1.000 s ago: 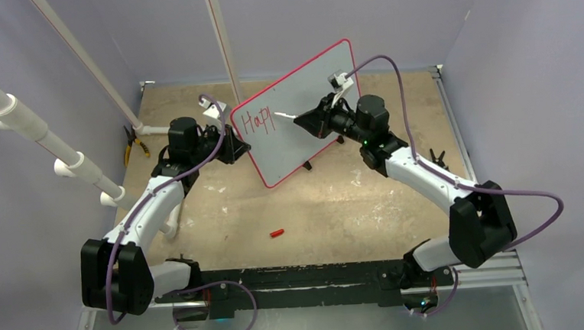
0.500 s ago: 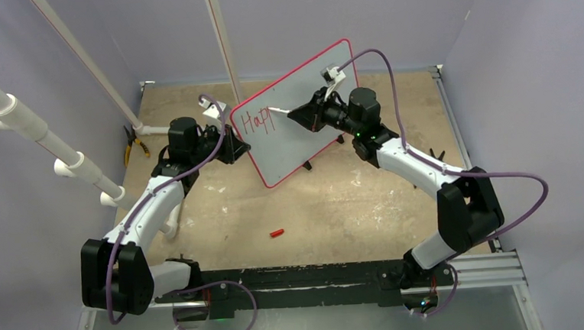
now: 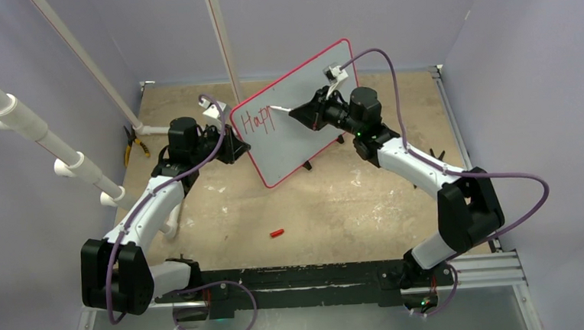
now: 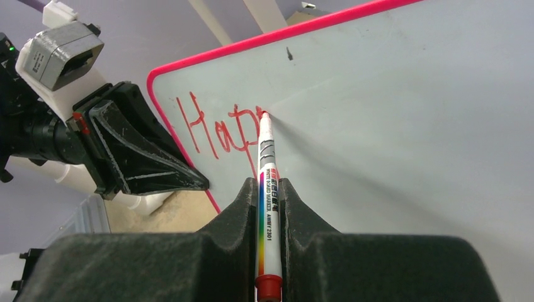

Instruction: Write a sentence on the whiteboard

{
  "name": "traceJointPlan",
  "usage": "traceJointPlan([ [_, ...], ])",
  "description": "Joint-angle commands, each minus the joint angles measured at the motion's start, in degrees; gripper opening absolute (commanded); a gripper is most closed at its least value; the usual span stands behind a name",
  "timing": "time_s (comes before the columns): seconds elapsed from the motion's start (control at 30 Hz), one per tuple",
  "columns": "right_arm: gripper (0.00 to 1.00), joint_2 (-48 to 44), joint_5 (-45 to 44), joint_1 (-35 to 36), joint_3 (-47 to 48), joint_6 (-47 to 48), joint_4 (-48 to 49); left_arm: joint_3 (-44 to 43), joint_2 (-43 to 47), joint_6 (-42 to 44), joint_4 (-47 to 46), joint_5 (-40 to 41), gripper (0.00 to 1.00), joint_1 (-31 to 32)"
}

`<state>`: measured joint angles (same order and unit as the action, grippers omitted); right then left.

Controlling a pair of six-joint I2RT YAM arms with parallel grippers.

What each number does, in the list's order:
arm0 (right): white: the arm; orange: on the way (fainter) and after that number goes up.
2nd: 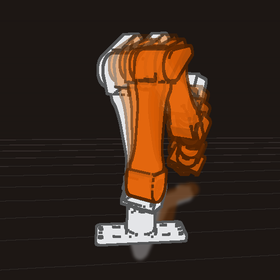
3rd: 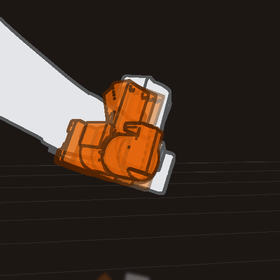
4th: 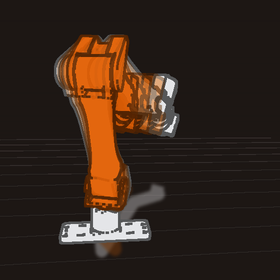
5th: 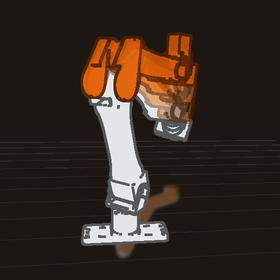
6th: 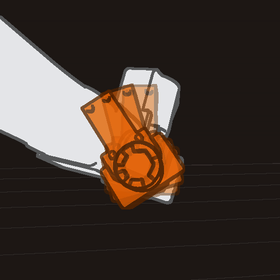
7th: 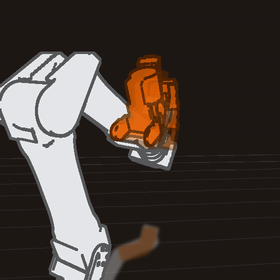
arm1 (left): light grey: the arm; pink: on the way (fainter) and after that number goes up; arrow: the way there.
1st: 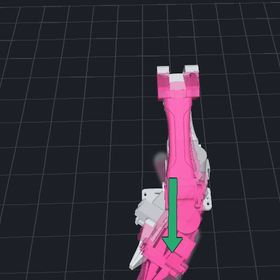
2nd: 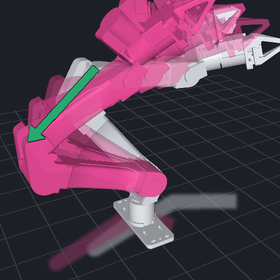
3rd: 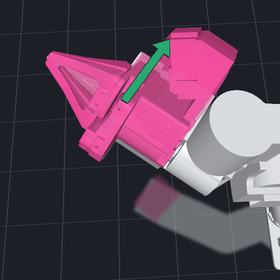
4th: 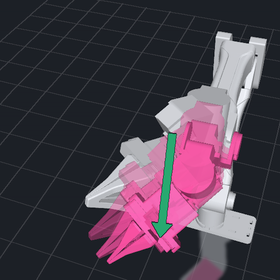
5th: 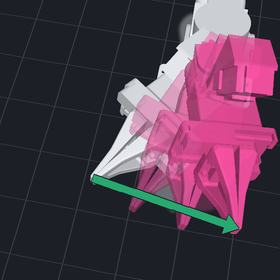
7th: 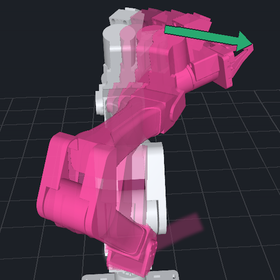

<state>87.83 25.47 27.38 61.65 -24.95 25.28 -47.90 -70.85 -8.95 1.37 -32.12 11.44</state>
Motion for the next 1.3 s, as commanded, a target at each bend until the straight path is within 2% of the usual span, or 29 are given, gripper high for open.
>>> traceJointPlan([
  [0.0, 0.00, -1.7, -3.6, -1.5, -0.4, -0.5, 0.6, -1.1, 0.2, 1.3, -2.1, 0.3, 0.00, 0.4],
  [0.57, 0.00, -1.7, -0.9, -1.6, -3.8, 1.0, 1.3, -1.2, 0.1, 1.2, -2.2, 0.1, 0.00, 0.5],
  [1.27, 0.00, -0.5, 2.3, 0.3, -2.0, 0.7, 2.4, -1.3, 0.1, 1.2, -2.2, 0.1, 0.00, 0.5],
])
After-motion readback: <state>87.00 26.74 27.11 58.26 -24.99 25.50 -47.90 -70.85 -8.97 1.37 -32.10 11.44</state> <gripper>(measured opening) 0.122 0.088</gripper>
